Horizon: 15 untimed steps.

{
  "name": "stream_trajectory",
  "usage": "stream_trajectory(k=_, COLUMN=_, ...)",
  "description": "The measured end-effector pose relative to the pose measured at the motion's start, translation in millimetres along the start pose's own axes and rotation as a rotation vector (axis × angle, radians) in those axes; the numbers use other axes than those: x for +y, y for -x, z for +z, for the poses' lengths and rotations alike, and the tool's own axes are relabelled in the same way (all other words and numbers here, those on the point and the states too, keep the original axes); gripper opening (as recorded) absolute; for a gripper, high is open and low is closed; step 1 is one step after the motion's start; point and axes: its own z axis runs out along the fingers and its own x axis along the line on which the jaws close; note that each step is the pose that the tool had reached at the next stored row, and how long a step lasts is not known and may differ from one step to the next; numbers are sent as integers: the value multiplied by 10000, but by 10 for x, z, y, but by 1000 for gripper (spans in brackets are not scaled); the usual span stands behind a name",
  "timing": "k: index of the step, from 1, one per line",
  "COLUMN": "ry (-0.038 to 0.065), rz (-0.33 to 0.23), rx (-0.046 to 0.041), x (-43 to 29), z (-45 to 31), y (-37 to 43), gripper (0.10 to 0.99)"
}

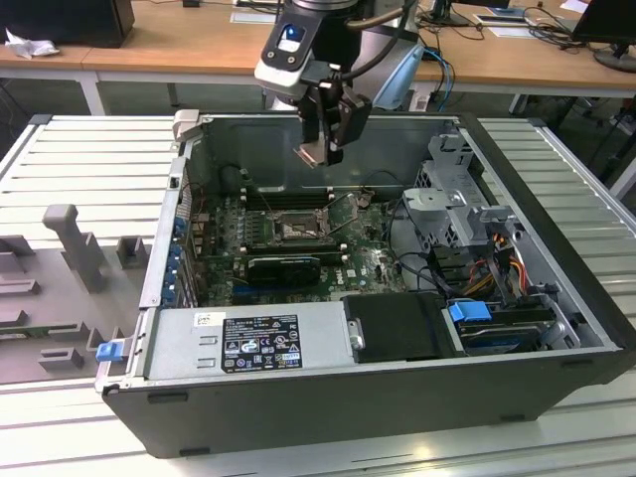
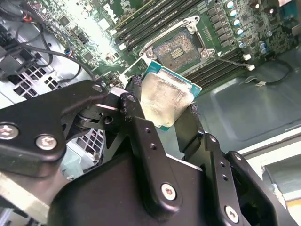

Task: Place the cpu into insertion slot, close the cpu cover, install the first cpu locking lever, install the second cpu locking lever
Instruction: 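Place the cpu into insertion slot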

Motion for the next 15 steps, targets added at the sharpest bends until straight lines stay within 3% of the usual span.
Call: stream_trajectory(k=15, ry=26, rz=1797, rx=-174, x=0, z=5, y=0, gripper=529)
